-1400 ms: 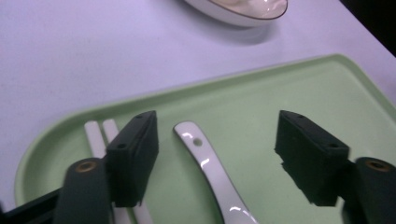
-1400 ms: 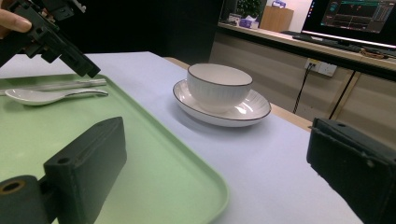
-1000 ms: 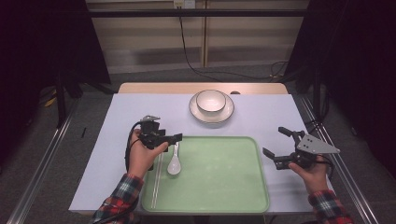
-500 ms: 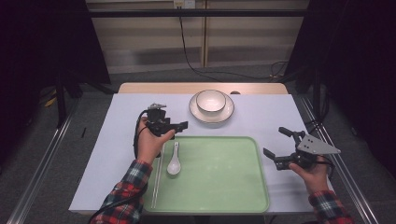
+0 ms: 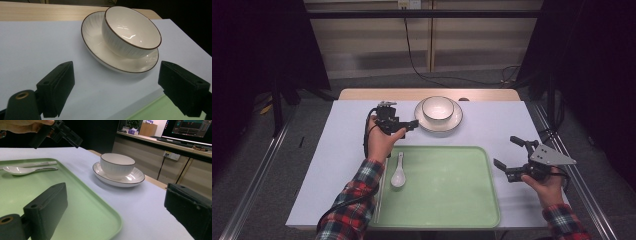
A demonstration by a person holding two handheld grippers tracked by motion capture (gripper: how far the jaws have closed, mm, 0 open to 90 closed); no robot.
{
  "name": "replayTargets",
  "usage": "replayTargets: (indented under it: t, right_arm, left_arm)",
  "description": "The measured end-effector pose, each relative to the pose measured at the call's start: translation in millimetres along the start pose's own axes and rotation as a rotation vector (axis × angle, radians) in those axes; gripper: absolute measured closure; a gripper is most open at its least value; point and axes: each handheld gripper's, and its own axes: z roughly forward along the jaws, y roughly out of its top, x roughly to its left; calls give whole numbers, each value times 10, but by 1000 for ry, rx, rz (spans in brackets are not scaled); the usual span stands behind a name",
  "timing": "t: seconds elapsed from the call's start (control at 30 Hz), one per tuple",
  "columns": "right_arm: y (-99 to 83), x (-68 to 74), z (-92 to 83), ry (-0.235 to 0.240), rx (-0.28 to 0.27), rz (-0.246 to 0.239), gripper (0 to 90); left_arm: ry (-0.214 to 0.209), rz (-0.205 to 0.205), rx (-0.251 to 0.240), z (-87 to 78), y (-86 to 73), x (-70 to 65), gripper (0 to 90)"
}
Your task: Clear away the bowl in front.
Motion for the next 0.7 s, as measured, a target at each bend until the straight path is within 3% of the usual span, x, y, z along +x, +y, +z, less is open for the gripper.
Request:
replayTargets:
  t: [0.4, 0.7]
  right_arm:
    - [-1, -3, -2, -1, 3, -3, 40]
    - [-1, -4, -1, -1, 5, -3, 39]
  left_arm:
    - [5, 4, 3, 225, 181, -33, 135]
    - [7, -18, -8, 397, 288, -51, 125]
